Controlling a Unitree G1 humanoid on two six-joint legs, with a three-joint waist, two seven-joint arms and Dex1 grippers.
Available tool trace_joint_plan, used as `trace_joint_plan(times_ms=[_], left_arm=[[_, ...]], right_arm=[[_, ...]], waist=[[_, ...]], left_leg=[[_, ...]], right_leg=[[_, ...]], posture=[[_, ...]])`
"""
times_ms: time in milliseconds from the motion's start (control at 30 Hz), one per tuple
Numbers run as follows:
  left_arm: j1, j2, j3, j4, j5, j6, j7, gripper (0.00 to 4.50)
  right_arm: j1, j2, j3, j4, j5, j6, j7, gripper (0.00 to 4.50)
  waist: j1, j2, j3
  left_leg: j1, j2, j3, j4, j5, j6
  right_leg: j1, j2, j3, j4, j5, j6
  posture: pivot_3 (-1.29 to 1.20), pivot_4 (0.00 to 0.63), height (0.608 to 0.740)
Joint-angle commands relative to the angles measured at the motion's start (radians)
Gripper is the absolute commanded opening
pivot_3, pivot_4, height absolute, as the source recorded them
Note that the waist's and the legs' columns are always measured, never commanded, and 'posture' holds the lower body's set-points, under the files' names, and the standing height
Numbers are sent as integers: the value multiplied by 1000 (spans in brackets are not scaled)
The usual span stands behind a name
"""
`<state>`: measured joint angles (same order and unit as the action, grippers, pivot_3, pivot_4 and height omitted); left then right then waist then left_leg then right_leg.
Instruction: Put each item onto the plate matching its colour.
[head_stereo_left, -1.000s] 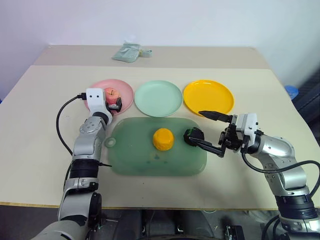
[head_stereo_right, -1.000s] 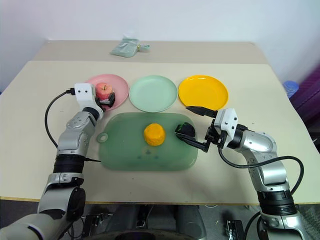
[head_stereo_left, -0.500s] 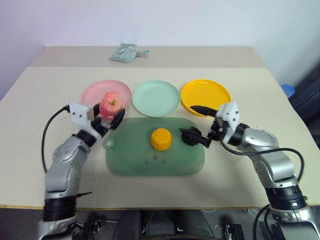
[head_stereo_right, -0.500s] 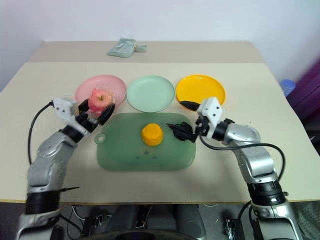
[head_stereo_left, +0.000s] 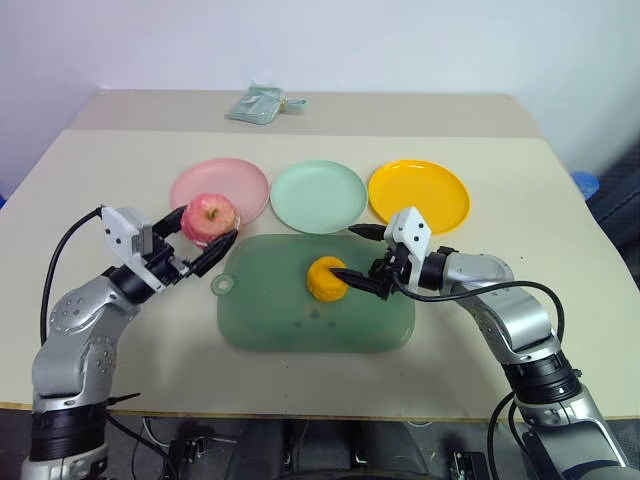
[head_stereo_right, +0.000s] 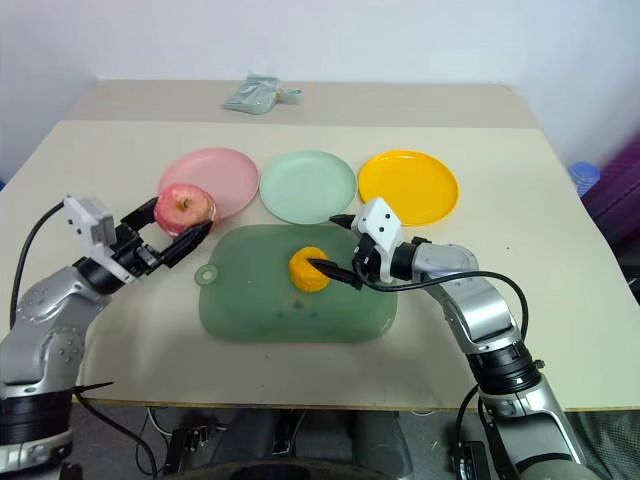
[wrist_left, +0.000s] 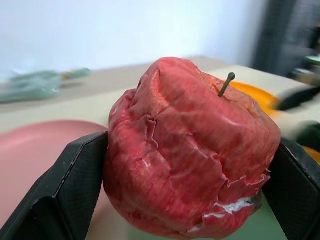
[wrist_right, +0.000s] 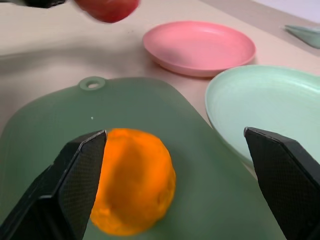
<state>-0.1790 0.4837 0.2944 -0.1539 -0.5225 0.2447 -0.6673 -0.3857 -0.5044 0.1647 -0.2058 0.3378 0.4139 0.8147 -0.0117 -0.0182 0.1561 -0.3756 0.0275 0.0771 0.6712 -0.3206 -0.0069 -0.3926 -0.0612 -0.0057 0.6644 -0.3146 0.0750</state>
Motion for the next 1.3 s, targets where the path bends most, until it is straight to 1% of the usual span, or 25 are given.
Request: trace_joint_plan(times_ms=[33, 200, 267, 333, 367, 533, 667, 800, 867, 933, 967, 1033, 1100, 1167, 1200, 1233, 1267, 1300], left_arm=[[-114, -62, -30, 113, 128, -57, 177, 4457], [-274, -179, -68, 279, 233, -138, 337, 4457], [-329, -211, -58, 323, 258, -169, 402, 4457], [-373, -223, -47, 366, 280, -201, 449, 4457], [-390, -219, -46, 396, 293, -202, 470, 4457], [-448, -203, -40, 534, 327, -198, 547, 4457], [-472, -218, -51, 573, 326, -198, 564, 4457], [-481, -233, -36, 582, 290, -193, 553, 4457], [-493, -242, -25, 589, 275, -239, 541, 4457], [-492, -270, -24, 580, 242, -183, 535, 4457], [-487, -254, -59, 586, 281, -254, 493, 4457], [-493, -267, -16, 656, 251, -160, 552, 4457], [-492, -244, -45, 673, 291, -244, 507, 4457], [-533, -227, -2, 681, 274, -358, 512, 4457], [-541, -210, -5, 704, 275, -313, 509, 4457], [-552, -207, 8, 714, 256, -222, 541, 4457], [-580, -209, 23, 688, 233, -293, 520, 4457], [-588, -199, 1, 670, 243, -379, 461, 4457]], right_arm=[[-9, 10, -30, -36, 15, -23, 2, 4500], [-11, 24, -44, -64, 28, -21, -6, 4500], [-13, 25, -53, -75, 33, -19, -11, 4500], [-15, 27, -62, -85, 39, -17, -18, 4500], [-15, 28, -67, -90, 44, -15, -23, 4500], [-1, 30, -85, -118, 61, -5, -44, 4500], [18, 28, -100, -147, 72, 10, -62, 4500], [32, 21, -111, -172, 81, 26, -77, 4500], [36, 19, -115, -180, 85, 33, -82, 4500], [38, 22, -120, -189, 91, 43, -89, 4500], [41, 23, -119, -194, 90, 45, -93, 4500], [41, 29, -120, -199, 97, 53, -102, 4500], [43, 29, -120, -206, 96, 57, -108, 4500], [50, 27, -130, -224, 110, 73, -115, 4500], [50, 25, -135, -232, 117, 80, -116, 4500], [53, 24, -140, -236, 123, 85, -117, 4500], [60, 18, -142, -238, 117, 84, -119, 4500], [62, 12, -140, -240, 112, 84, -120, 4500]], waist=[[1, 0, 0], [2, -1, 0], [1, -1, 0], [0, -1, 0], [-1, -1, 0], [-1, -1, 0], [5, -1, 0], [4, -1, 0], [3, -1, 0], [1, -1, 0], [2, -1, 0], [2, -1, 0], [1, -1, 0], [0, -2, 0], [1, -2, 0], [1, -2, 0], [1, -2, 0], [2, -2, 0]], left_leg=[[0, 0, 0, 0, 0, 0], [-2, 0, 0, 2, 1, -1], [-7, 0, 0, 6, 1, -2], [-15, 1, -1, 11, 1, -2], [-16, 0, 0, 11, 1, -2], [-16, 0, 0, 11, 1, -2], [-17, 0, 0, 12, 1, -1], [-17, 0, 0, 12, 1, -1], [-17, 0, 0, 12, 1, -1], [-17, 0, 0, 12, 1, -1], [-17, 0, 0, 12, 1, -1], [-17, 0, 0, 12, 1, -1], [-17, 0, 0, 12, 1, -1], [-17, 0, 0, 12, 1, -1], [-17, 0, 0, 12, 1, -1], [-17, 0, 0, 12, 1, -1], [-17, 0, 0, 12, 1, -1], [-17, 0, 0, 12, 1, -1]], right_leg=[[0, 0, 0, 0, 0, 0], [-1, 0, 0, 0, 0, 1], [-4, 1, -1, 1, 1, 2], [-11, 1, -1, 3, 2, 3], [-12, 1, -1, 3, 2, 4], [-12, 1, -1, 3, 2, 5], [-12, 1, -1, 3, 3, 5], [-12, 0, -1, 3, 3, 5], [-12, 0, -1, 3, 3, 5], [-12, 1, -1, 3, 3, 5], [-12, 1, -1, 3, 3, 5], [-12, 1, -1, 3, 3, 5], [-12, 1, -1, 3, 3, 5], [-12, 1, -1, 3, 3, 5], [-12, 1, -1, 3, 3, 5], [-13, 1, -1, 3, 3, 5], [-13, 1, -1, 3, 3, 5], [-12, 1, -1, 3, 3, 5]], posture=[[0, 150, 740], [0, 150, 740], [0, 150, 740], [0, 150, 740], [0, 150, 740], [0, 150, 740], [0, 150, 740], [0, 150, 740], [0, 150, 740], [0, 150, 740], [0, 150, 740], [0, 150, 740], [0, 150, 740], [0, 150, 740], [0, 150, 740], [0, 150, 740], [0, 150, 740], [0, 150, 740]])
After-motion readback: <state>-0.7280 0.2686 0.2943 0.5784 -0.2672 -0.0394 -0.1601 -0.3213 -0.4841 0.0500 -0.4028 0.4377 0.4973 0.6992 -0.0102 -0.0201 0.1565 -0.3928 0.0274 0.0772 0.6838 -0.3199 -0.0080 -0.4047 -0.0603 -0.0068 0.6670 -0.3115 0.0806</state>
